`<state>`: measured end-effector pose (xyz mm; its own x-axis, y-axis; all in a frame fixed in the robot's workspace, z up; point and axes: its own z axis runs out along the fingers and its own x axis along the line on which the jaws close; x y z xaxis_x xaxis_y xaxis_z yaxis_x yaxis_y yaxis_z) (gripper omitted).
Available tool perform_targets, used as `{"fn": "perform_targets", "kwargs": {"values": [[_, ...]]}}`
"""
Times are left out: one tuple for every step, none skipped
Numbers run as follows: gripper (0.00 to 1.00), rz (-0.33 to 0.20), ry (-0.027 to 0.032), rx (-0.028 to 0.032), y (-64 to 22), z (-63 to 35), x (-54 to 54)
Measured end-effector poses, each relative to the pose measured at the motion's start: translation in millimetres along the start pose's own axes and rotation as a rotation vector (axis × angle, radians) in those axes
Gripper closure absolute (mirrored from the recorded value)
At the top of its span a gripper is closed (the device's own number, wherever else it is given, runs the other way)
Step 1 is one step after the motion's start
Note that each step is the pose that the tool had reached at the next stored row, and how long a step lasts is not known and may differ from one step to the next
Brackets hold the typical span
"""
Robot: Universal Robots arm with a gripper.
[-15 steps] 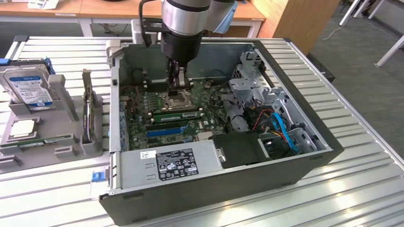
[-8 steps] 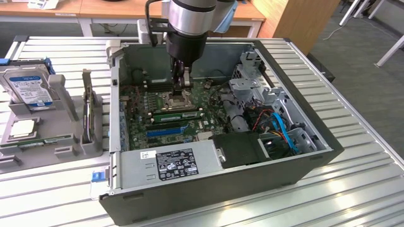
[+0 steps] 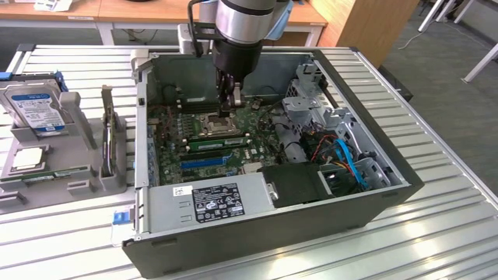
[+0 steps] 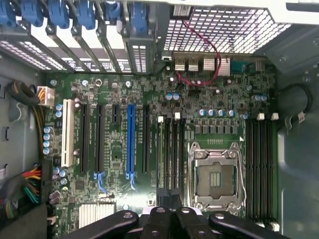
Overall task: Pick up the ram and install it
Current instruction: 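Press down the ram until it locks into place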
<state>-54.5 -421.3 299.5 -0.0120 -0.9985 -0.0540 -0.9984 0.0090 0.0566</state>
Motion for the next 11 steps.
{"fn": "perform_targets", "kwargs": {"values": [[0.90, 0.000, 0.0001, 0.0000, -1.2, -0.1, 0.0], [0.90, 0.000, 0.0001, 0.0000, -2.3, -0.2, 0.0], [0.90, 0.000, 0.0001, 0.0000, -3.4, -0.2, 0.0], [0.90, 0.000, 0.0000, 0.0000, -4.5, -0.3, 0.0], [0.90, 0.000, 0.0000, 0.0000, -5.5, -0.3, -0.1], [0.90, 0.000, 0.0001, 0.0000, -6.5, -0.4, -0.1], [0.90, 0.000, 0.0001, 0.0000, -7.3, -0.4, -0.1], [0.90, 0.000, 0.0001, 0.0000, -7.6, -0.5, -0.1], [0.90, 0.000, 0.0000, 0.0000, -7.6, -0.4, -0.1], [0.90, 0.000, 0.0001, 0.0000, -7.6, -0.5, -0.1], [0.90, 0.000, 0.0000, 0.0000, -7.6, -0.4, -0.1]]}}
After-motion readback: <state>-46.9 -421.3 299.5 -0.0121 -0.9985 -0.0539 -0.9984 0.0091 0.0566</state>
